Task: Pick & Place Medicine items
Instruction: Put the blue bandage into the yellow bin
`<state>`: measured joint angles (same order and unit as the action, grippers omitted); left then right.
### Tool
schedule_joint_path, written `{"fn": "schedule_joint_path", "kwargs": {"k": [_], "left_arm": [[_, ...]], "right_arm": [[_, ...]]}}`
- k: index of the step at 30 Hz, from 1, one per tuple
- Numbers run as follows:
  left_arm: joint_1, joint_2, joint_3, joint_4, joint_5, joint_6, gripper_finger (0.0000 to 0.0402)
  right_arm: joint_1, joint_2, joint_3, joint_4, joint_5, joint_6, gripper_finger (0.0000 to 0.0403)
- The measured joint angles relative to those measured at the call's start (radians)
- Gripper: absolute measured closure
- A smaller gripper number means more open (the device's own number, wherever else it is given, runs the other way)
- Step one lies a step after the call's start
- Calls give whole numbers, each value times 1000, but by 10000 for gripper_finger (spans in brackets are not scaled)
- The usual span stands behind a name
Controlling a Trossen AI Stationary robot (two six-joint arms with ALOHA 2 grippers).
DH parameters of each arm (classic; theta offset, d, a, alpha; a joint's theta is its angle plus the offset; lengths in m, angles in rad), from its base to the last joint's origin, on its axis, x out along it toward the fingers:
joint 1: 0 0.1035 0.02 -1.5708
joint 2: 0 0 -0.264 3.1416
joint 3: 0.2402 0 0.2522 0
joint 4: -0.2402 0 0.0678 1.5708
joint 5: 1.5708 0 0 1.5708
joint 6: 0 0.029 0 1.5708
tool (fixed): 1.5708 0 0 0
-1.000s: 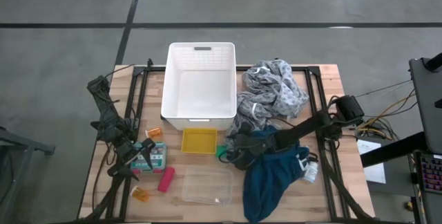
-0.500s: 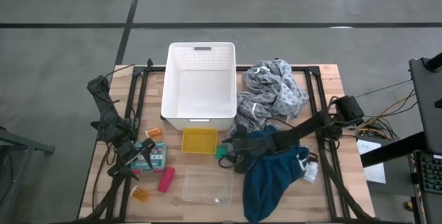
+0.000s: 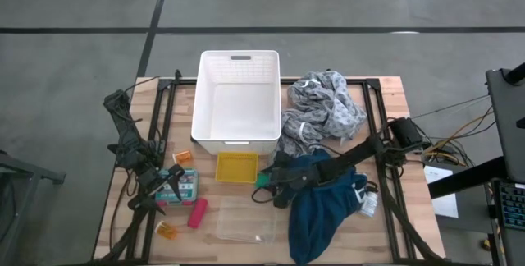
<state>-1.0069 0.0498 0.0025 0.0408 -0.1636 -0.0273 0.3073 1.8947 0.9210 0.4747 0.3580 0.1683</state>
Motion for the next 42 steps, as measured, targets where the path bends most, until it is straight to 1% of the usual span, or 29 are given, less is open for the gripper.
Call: {"fn": "schedule_joint_path", "kwargs": {"k": [12, 21, 33, 42], "left_arm": [[0, 6, 0, 0, 0, 0, 110], [0, 6, 0, 0, 0, 0, 110], [0, 6, 0, 0, 0, 0, 110], [0, 6, 0, 0, 0, 0, 110]], "right_arm": [[-2, 100, 37, 16, -4, 24, 158], [-5, 89, 30, -73, 4, 52, 158], [-6, 87, 29, -114, -1, 60, 158], [-6, 86, 29, -114, -1, 60, 159]]}}
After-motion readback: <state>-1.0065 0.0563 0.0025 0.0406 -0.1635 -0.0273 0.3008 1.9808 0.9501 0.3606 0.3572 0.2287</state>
